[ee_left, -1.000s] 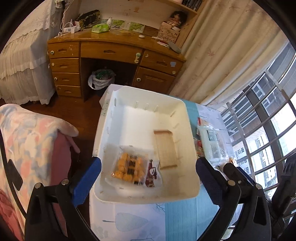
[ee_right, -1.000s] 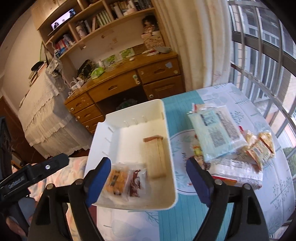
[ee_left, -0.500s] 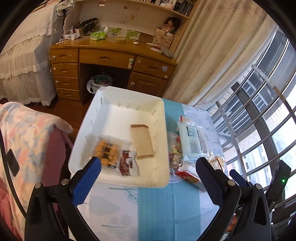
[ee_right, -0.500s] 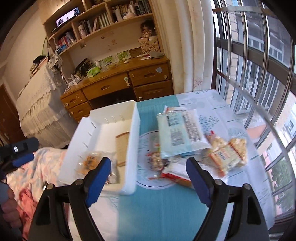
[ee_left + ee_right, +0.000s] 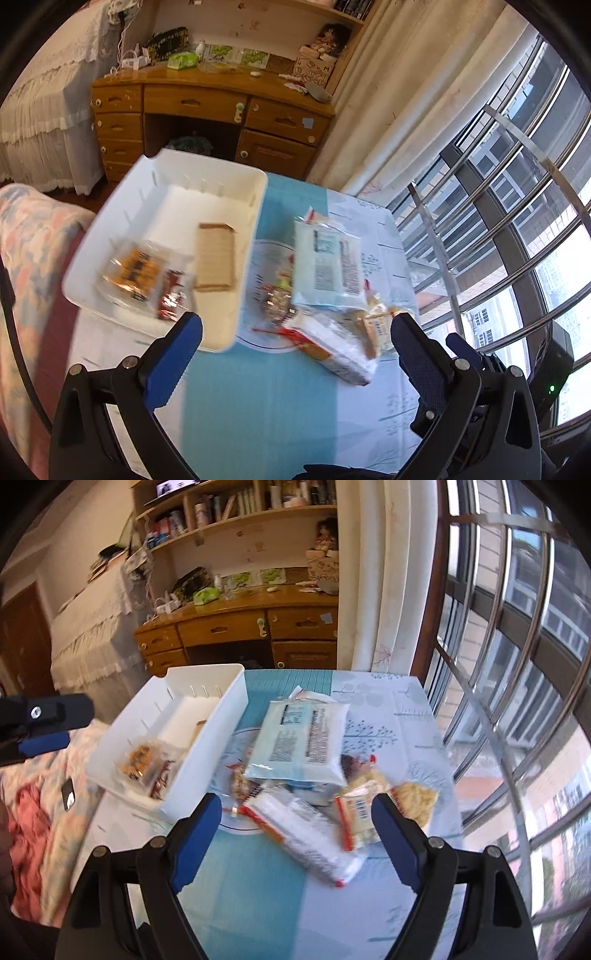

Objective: Organize snacks
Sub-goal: 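Withdraw both grippers from the tray toward the remaining snack pile, then grasp the white red-edged bag with the left gripper while the right gripper grasps the LIPO bag, then lift the white bag with the left gripper while the right gripper lifts the LIPO bag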

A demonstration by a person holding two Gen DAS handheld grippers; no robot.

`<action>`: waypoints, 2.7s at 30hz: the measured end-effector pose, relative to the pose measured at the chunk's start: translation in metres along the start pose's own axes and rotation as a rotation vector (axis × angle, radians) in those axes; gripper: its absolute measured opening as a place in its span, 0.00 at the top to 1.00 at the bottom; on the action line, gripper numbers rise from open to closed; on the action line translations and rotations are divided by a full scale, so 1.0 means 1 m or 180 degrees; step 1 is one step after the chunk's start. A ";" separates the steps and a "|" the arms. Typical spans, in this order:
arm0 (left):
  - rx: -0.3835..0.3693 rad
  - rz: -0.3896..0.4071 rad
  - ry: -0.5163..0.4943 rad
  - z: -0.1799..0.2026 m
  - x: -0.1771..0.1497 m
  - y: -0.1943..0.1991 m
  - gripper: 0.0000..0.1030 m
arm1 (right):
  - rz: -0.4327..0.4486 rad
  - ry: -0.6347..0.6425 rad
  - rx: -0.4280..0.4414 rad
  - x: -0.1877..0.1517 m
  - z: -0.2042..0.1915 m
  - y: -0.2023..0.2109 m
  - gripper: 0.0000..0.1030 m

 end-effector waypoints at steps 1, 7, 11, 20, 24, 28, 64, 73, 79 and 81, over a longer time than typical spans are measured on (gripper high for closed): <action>-0.0012 -0.0019 0.0030 0.006 -0.001 -0.006 0.01 | 0.0004 0.0058 0.0004 0.000 0.005 0.000 0.18; -0.0035 -0.0219 0.0220 0.039 -0.011 -0.046 0.01 | -0.0036 0.0530 -0.0078 -0.008 0.031 -0.007 0.18; 0.0026 -0.0442 0.0325 0.055 -0.017 -0.075 0.01 | -0.0047 0.0756 -0.0039 -0.014 0.049 -0.015 0.18; 0.0219 -0.0994 0.0770 0.059 -0.022 -0.144 0.01 | -0.0172 0.1033 0.0036 -0.011 0.055 -0.053 0.18; 0.0374 -0.1150 0.0974 0.052 -0.022 -0.170 0.01 | -0.0343 0.1001 0.0093 -0.017 0.059 -0.073 0.18; 0.0432 -0.1243 0.1133 0.045 -0.024 -0.195 0.01 | -0.0490 0.0950 0.0105 -0.023 0.068 -0.094 0.18; 0.0274 -0.1437 0.1730 0.033 -0.040 -0.271 0.40 | -0.0753 0.0504 0.0321 -0.024 0.076 -0.150 0.36; 0.0287 -0.1555 0.1730 0.019 -0.059 -0.249 0.47 | -0.0812 0.0411 0.0321 -0.025 0.078 -0.145 0.43; 0.0416 -0.1741 0.1700 0.011 -0.078 -0.233 0.49 | -0.0797 0.0367 0.0324 -0.024 0.077 -0.135 0.44; 0.0448 -0.1801 0.1652 0.008 -0.084 -0.225 0.49 | -0.0779 0.0362 0.0344 -0.023 0.074 -0.129 0.44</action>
Point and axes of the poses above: each gripper's, at about its wrist camera, not at the fingertips, and y roughly against the way its jaws point, z to its right, x to its top, the point moved 5 cm from there along -y, roughly the way its jaws point, and after that the axes turned 12 degrees about -z, right-handed, at the moved point
